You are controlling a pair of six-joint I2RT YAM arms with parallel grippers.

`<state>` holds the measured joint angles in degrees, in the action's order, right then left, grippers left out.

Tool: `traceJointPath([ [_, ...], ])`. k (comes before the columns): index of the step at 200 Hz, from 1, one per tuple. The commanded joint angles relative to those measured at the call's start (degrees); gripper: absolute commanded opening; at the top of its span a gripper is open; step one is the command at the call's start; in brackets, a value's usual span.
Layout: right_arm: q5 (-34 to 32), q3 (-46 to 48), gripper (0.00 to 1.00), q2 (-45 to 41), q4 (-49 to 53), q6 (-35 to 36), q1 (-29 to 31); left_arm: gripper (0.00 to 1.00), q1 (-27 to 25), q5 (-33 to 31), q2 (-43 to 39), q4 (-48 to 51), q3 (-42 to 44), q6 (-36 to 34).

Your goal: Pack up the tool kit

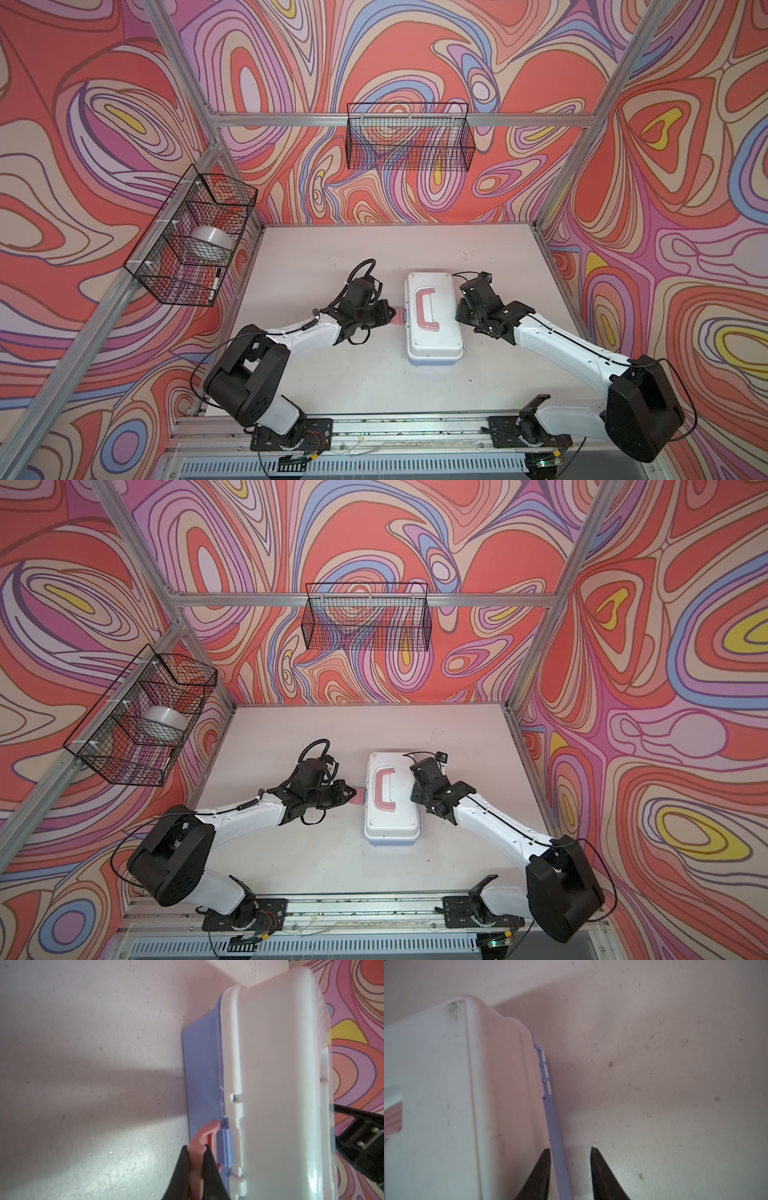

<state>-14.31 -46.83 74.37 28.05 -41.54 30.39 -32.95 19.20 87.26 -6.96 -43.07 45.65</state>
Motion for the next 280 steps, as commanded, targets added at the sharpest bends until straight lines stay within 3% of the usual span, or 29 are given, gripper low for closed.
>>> traceJointPath([
  [1, 6.2, 1.2, 0.32, -0.6, -6.0, 0.5, 0.4, 0.05, -0.7, 3.3, -1.5, -3.8, -2.9, -0.3],
  [70, 8.9, 2.6, 0.32, 0.5, -8.5, 1.2, 0.4, 0.06, -2.5, 3.7, -0.2, -4.9, -4.3, 0.5],
  [85, 8.7, 2.6, 0.31, 0.4, -8.5, 1.3, 0.4, 0.1, -2.8, 4.0, 0.0, -4.7, -4.8, 0.4],
  [111, 8.1, 2.6, 0.31, -0.2, -8.1, 1.6, 0.4, 0.27, -3.2, 4.1, 0.2, -4.6, -5.1, 0.5],
  [161, 7.7, 2.8, 0.31, -1.1, -7.5, 1.8, 0.4, 0.36, -3.1, 3.8, -0.2, -4.6, -4.3, 0.7],
  [280, 8.1, 3.0, 0.3, -2.6, -6.8, 1.7, 0.4, 0.35, -3.3, 3.4, -3.0, -8.9, -0.5, 3.0],
])
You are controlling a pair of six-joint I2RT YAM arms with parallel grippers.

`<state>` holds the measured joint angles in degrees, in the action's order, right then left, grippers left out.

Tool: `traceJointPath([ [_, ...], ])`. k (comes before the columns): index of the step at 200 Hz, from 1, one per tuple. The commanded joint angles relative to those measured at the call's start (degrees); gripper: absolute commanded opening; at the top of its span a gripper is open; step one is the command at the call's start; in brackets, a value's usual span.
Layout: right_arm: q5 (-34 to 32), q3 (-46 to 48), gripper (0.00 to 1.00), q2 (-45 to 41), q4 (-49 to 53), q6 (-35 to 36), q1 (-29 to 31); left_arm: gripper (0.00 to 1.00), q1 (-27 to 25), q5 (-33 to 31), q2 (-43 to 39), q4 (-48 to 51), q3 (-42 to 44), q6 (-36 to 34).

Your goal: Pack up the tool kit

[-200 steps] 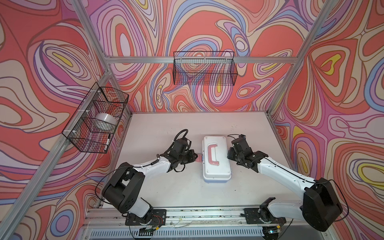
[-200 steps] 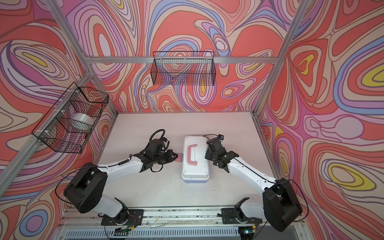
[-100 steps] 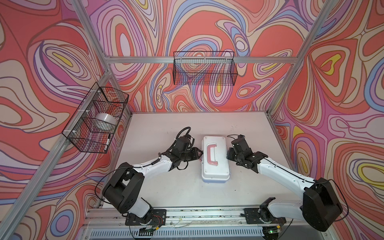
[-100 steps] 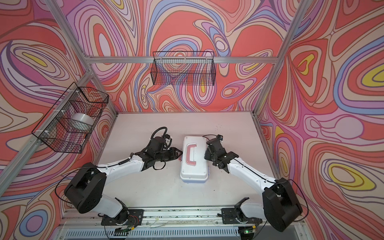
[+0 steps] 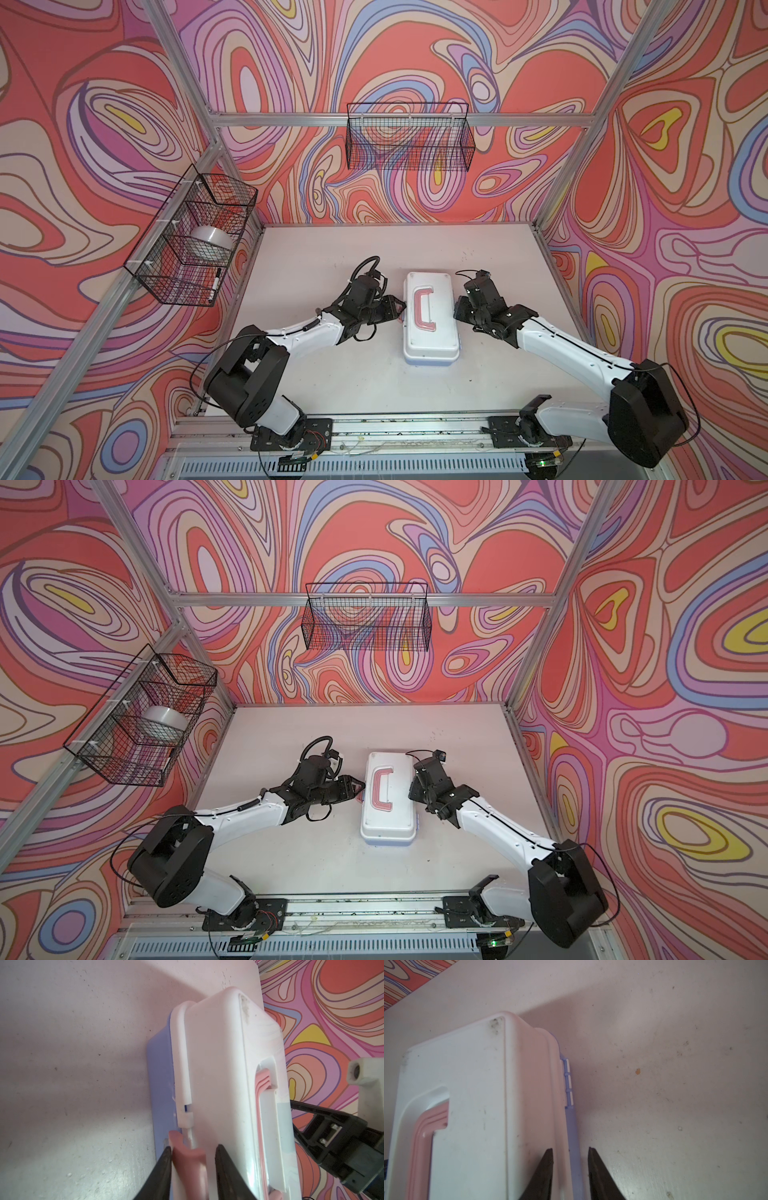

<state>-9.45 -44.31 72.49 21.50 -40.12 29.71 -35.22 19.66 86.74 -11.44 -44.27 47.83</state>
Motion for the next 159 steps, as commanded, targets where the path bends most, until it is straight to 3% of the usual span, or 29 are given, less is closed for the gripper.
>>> traceJointPath([
  [1, 3.3, 0.5, 0.3, -0.8, -0.2, 0.3, 1.1, 0.35, -1.1, 2.9, -2.6, -4.4, 0.8, 0.8],
  [159, 3.4, 0.6, 0.3, -2.3, 1.2, 0.6, 1.1, 0.28, -1.1, 3.5, -2.1, -8.7, 5.0, 2.7],
])
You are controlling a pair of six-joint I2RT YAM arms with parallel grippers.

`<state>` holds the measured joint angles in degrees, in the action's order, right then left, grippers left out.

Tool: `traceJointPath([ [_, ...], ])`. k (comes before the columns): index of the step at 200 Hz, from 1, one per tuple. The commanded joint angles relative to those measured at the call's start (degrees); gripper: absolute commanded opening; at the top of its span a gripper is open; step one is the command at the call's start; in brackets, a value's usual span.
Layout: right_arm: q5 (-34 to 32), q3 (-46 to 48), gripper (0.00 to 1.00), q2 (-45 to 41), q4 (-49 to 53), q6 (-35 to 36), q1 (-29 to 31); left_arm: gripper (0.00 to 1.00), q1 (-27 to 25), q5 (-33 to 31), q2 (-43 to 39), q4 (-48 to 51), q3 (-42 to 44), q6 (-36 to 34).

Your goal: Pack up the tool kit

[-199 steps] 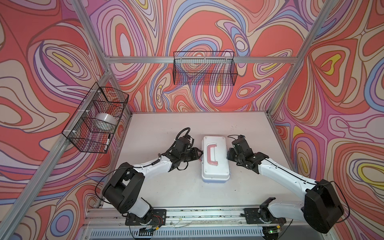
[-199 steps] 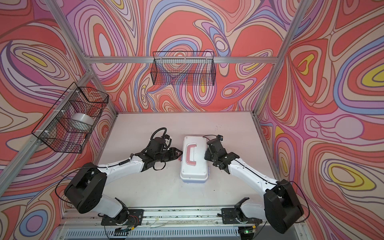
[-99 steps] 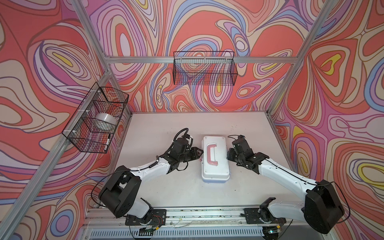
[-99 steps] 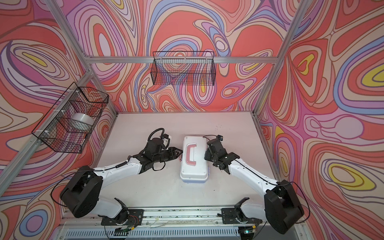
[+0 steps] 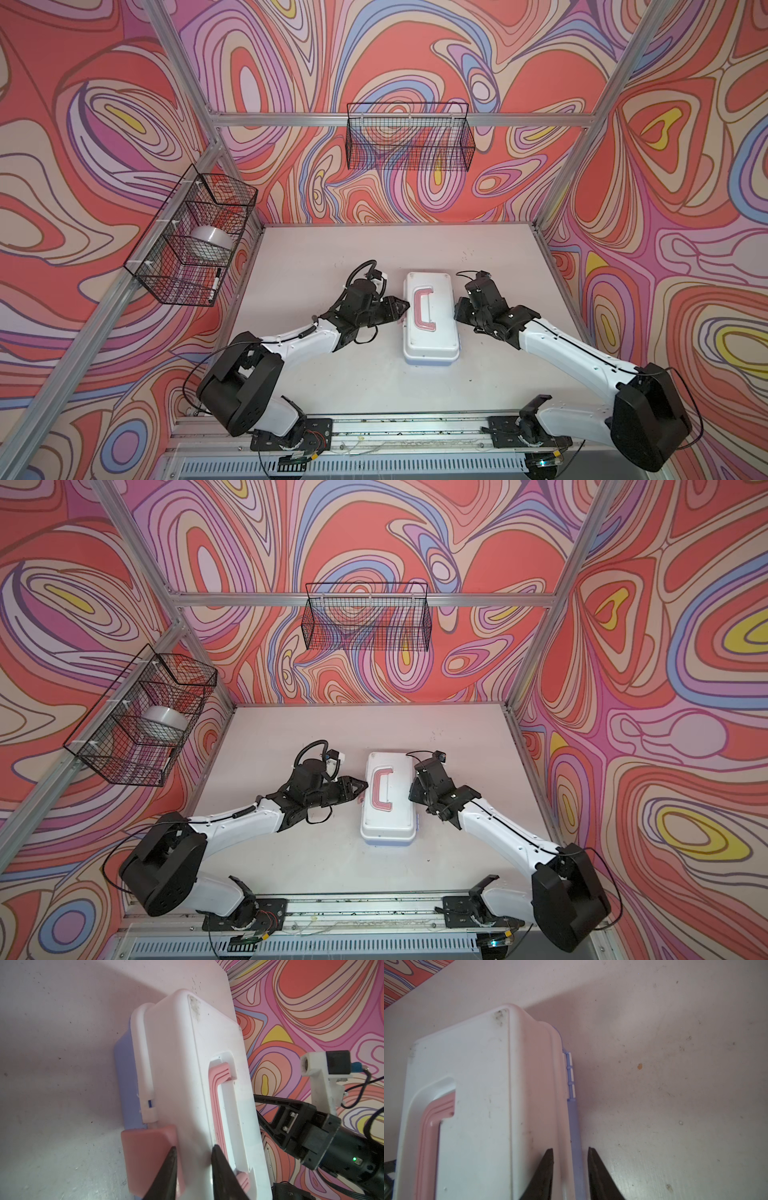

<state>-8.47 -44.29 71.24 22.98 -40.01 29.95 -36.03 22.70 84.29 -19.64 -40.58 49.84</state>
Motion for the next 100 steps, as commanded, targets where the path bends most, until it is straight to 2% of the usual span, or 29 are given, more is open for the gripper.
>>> traceJointPath([
  [1, 2.4, 0.6, 0.3, -1.0, -0.3, 0.5, 0.9, 0.28, -0.3, 0.4, 0.4, -0.5, 1.3, 0.7],
  [74, 2.5, 0.7, 0.3, -0.8, -0.6, 0.7, 0.9, 0.27, -0.3, -0.1, 0.7, -0.2, 1.5, 0.3],
  [100, 2.5, 0.7, 0.3, -0.8, -0.5, 0.7, 0.9, 0.37, -0.2, -2.9, -1.2, 3.0, 2.3, -0.8],
])
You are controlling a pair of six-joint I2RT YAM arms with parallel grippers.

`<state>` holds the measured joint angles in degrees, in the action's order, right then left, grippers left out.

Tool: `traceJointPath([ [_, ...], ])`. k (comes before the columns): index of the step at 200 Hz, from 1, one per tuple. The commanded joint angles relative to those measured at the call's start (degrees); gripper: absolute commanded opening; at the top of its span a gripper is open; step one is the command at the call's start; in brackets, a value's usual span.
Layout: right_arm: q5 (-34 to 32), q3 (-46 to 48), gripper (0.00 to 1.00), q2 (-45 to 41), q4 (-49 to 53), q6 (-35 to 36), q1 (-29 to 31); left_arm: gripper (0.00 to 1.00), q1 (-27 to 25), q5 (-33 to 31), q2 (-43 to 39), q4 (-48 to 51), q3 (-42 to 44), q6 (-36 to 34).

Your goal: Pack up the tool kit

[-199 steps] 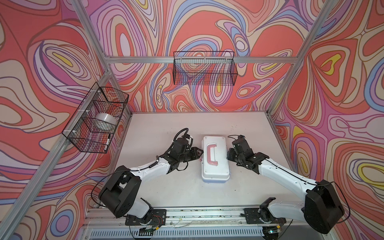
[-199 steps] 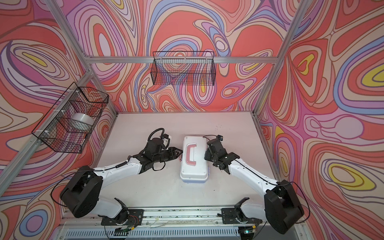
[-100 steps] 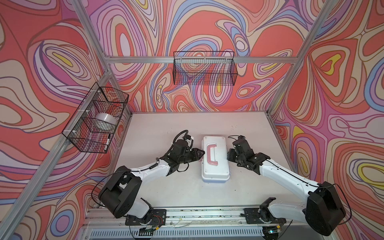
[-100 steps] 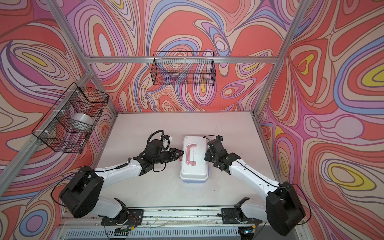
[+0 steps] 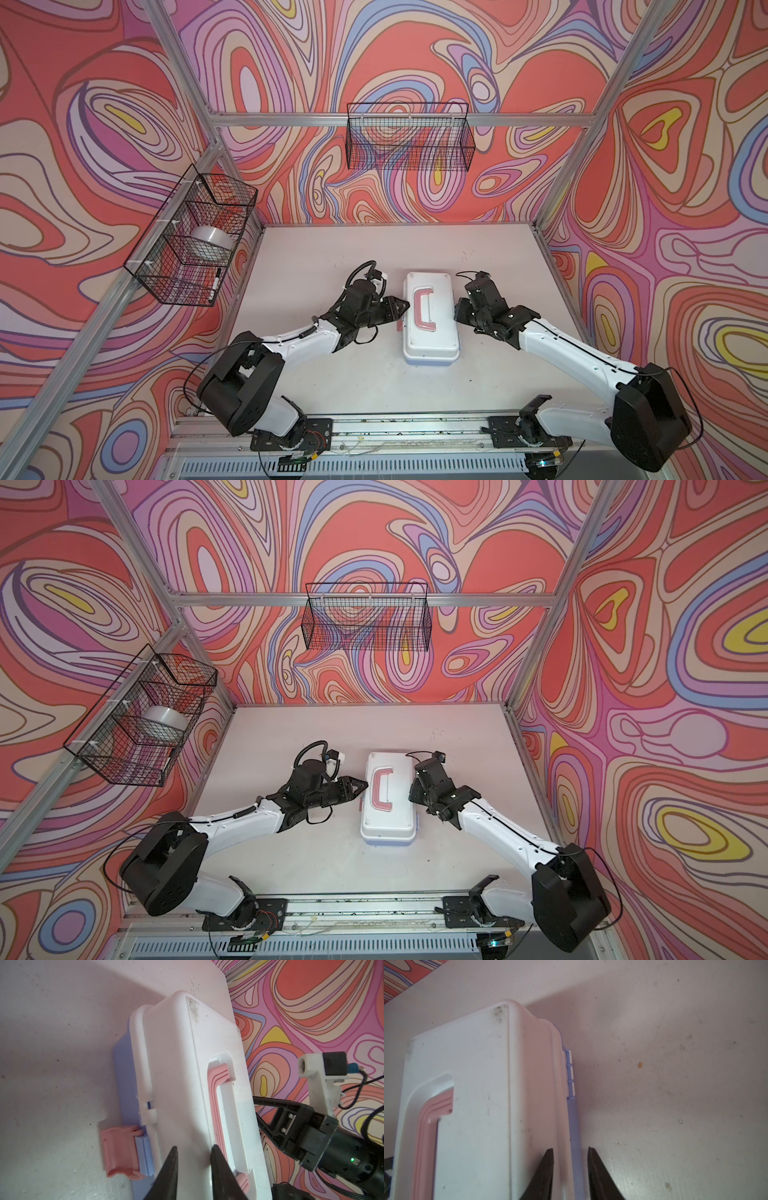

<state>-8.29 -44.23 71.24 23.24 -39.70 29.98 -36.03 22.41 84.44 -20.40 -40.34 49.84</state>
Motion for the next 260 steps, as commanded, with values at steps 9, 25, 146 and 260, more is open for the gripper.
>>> traceJointPath([
  [9, 2.3, 0.5, 0.3, -0.9, -0.6, 0.5, 0.9, 0.47, -0.2, -4.3, -2.8, 4.1, 3.8, -0.7],
  [25, 1.9, -0.1, 0.31, -1.3, 0.5, 0.7, 0.8, 0.56, -0.1, -6.3, -5.7, 3.8, 7.2, -0.7],
  [146, 3.3, -10.2, 0.44, -8.7, 12.4, 10.1, 0.8, 0.76, -10.3, -24.4, -14.3, 18.5, 14.3, -10.2],
  [260, 6.9, -4.5, 0.43, -9.5, 5.2, 7.3, 0.9, 0.74, -18.5, -26.9, -1.9, 13.6, 5.7, -9.3],
])
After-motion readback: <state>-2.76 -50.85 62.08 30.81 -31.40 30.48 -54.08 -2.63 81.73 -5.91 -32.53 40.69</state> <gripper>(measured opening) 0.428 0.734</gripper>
